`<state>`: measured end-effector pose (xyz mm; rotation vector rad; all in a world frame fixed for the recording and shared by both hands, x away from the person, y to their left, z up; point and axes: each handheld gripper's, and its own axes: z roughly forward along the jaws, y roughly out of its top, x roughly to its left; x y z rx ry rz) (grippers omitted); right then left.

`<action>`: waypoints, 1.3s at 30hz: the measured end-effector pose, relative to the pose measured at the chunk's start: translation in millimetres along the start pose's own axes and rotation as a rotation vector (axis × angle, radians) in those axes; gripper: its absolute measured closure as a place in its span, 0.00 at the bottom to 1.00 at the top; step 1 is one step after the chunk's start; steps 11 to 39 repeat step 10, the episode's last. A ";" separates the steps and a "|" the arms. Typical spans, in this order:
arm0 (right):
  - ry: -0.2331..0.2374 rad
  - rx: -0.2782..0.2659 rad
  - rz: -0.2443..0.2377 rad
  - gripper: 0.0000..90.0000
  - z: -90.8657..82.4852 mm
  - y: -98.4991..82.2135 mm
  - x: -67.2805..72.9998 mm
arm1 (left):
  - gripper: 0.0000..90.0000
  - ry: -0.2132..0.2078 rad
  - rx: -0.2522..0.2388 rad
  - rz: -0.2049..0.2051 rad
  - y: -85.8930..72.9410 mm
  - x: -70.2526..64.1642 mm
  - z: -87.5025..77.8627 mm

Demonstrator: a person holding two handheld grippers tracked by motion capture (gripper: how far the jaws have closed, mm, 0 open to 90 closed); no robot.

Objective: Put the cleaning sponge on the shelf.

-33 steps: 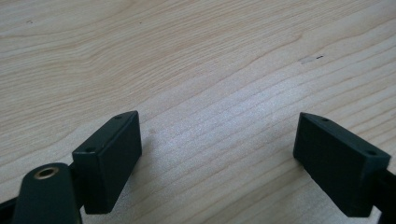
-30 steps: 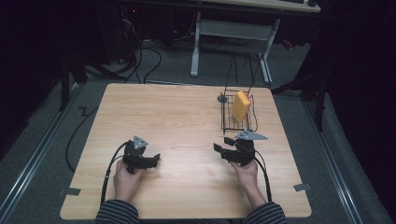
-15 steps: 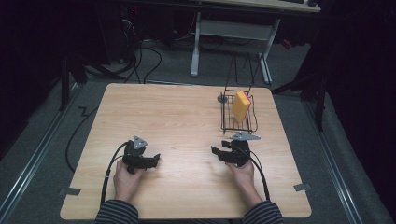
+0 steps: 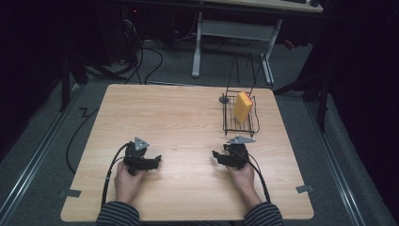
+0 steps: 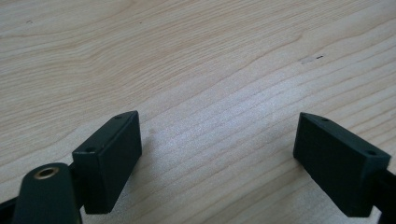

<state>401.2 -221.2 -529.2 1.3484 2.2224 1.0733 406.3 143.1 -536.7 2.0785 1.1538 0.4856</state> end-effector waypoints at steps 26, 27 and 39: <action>-0.071 0.034 -0.100 0.40 5.3 -0.3 11.1 | 0.18 0.001 0.000 0.001 -0.2 -0.1 -0.2; -0.071 0.034 -0.100 0.40 5.3 -0.3 11.1 | 0.18 0.001 0.000 0.001 -0.2 -0.1 -0.2; -0.071 0.034 -0.100 0.40 5.3 -0.3 11.1 | 0.18 0.001 0.000 0.001 -0.2 -0.1 -0.2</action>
